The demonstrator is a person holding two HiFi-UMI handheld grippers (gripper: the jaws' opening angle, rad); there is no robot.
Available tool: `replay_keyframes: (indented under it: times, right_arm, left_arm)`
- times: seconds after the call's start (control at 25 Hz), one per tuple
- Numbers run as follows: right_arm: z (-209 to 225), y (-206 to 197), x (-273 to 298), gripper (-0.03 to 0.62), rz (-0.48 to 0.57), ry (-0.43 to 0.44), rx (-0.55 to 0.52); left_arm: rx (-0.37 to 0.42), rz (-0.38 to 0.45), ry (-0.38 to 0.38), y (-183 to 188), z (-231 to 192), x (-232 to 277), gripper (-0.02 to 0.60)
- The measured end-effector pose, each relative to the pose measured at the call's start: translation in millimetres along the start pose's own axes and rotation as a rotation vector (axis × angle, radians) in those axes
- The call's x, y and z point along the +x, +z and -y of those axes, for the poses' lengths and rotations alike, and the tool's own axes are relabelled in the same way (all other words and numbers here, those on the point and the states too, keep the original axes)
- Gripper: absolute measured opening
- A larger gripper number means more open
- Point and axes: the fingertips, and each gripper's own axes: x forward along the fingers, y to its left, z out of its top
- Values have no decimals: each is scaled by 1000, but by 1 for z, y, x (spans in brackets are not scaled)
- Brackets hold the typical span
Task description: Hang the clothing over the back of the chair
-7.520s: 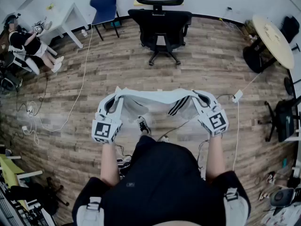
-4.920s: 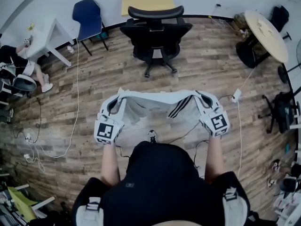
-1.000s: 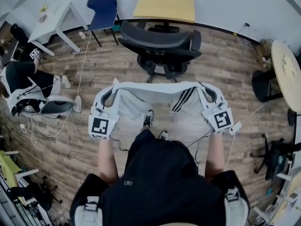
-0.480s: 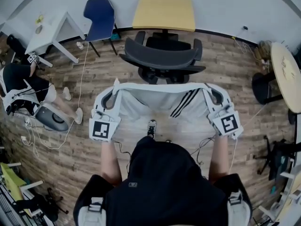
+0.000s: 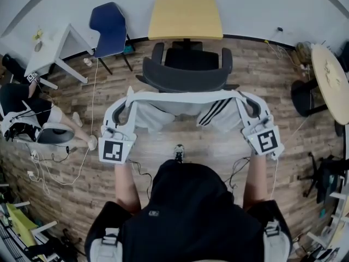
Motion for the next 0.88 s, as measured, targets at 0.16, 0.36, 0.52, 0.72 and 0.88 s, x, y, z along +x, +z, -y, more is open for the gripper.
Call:
replay_keyframes:
  times: [0.16, 0.36, 0.52, 0.72, 0.88]
  right_arm:
    - [9, 3, 12, -2, -10, -21, 0]
    - [14, 8, 26, -2, -9, -46, -29]
    - [16, 8, 33, -2, -18, -68, -31]
    - [19, 8, 32, -2, -29, -106, -30]
    - [25, 9, 45, -2, -32, -137, -33]
  left_arm:
    - [16, 9, -16, 3, -12, 15, 28]
    - [35, 42, -41, 6, -30, 35, 28]
    - [53, 56, -64, 4, -39, 48, 28]
    - [60, 75, -91, 4, -41, 59, 26]
    - [54, 93, -119, 3, -52, 76, 25]
